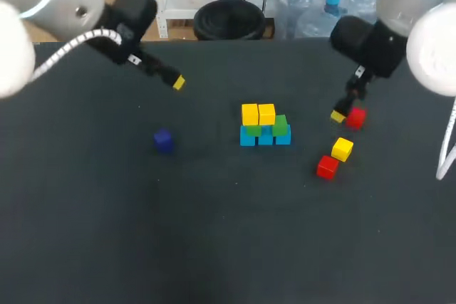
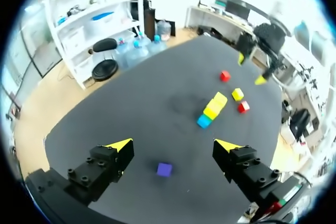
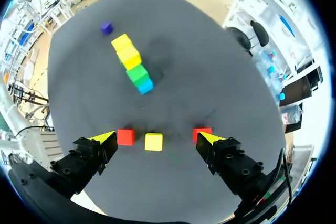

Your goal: Place the blue cubes, place green cubes on the blue cubes, place the yellow cubes on the green cubes, then place the red cubes on the yellow cubes, and place purple cube on the red cubes.

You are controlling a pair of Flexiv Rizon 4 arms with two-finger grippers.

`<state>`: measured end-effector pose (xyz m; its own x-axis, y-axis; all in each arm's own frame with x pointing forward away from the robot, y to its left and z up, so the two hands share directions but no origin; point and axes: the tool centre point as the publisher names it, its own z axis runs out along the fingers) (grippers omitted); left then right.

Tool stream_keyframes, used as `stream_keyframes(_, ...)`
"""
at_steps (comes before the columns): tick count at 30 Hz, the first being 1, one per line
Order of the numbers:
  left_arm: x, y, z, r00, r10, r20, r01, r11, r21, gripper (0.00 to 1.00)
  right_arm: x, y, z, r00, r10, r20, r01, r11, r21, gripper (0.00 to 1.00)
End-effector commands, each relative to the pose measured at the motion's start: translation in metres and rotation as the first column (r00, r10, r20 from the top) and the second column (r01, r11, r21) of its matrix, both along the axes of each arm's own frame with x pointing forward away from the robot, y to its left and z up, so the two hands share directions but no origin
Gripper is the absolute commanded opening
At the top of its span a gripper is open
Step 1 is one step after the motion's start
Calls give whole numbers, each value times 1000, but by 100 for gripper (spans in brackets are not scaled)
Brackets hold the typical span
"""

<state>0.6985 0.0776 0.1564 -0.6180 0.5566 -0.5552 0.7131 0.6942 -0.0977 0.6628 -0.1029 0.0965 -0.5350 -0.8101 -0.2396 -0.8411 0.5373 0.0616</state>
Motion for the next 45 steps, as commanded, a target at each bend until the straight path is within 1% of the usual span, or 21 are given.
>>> stream_keyframes(1, -5, 7, 7, 981, 77, 177, -43, 981, -190, 100, -8, 3, -9, 1000, -1, 4, 1, 1000, -4, 100)
stream_keyframes(4, -1, 9, 17, 976, 97, 196, -54, 976, -213, 100, -12, 2, -16, 1000, 4, -3, -4, 1000, -17, 100)
stream_keyframes(9, 10, 13, 35, 964, 131, 229, -73, 966, -246, 100, -18, 0, -34, 999, 20, -35, -22, 998, -58, 100)
stream_keyframes(12, 16, 17, 43, 958, 149, 246, -84, 963, -257, 100, -20, 0, -42, 998, 22, -51, -25, 998, -60, 100)
stream_keyframes(16, 21, 23, 50, 951, 172, 259, -99, 957, -271, 100, -25, 0, -53, 997, 39, -70, -45, 995, -85, 100)
stream_keyframes(19, 22, 25, 51, 947, 184, 265, -109, 956, -274, 100, -27, -3, -60, 996, 37, -82, -45, 994, -100, 100)
stream_keyframes(24, 23, 26, 52, 947, 186, 261, -110, 953, -280, 100, -24, -5, -67, 996, 31, -87, -40, 994, -98, 100)
stream_keyframes(31, 26, 29, 49, 950, 185, 251, -113, 955, -276, 100, -18, -13, -80, 994, 26, -105, -37, 994, -105, 100)
stream_keyframes(45, 31, 33, 45, 954, 180, 238, -115, 958, -264, 100, -3, -5, -99, 992, 51, -112, -66, 989, -130, 100)
